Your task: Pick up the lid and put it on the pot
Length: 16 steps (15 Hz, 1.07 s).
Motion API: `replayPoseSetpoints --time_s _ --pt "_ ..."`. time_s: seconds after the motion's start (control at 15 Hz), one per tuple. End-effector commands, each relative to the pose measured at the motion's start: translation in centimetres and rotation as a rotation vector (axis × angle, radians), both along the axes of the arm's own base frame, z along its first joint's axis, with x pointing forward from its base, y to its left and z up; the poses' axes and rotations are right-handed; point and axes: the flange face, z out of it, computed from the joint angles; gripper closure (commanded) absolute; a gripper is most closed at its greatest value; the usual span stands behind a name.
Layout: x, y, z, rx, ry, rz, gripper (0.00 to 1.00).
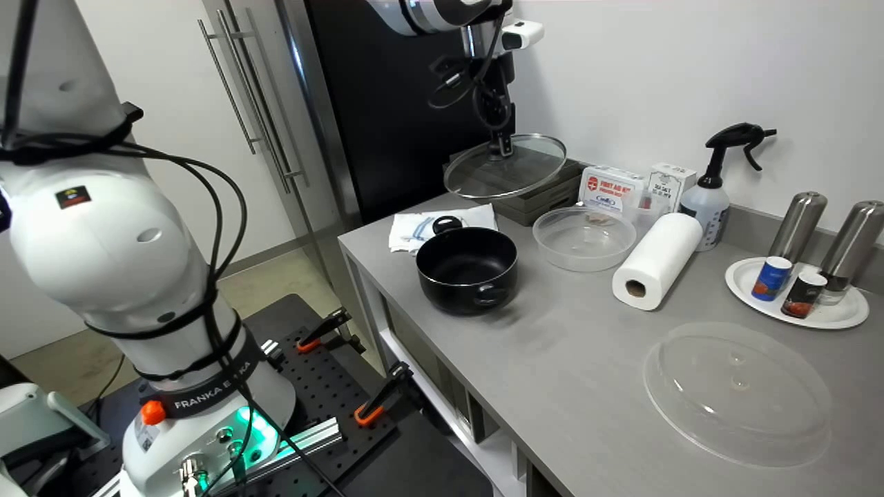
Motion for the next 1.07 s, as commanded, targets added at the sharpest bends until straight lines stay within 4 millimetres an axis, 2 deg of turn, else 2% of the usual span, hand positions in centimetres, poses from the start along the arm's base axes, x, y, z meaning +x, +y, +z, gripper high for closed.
replayPoseSetpoints --time_s 0.0,0.4,1.0 --pt "0.9 0.6 -1.3 -0.020 0.000 0.045 0.75" --pt "2.2 1.3 -5.4 -0.027 -0.010 0.069 0.75" --pt "3.3 2.8 -9.6 -0.032 -0.014 0.097 0.75"
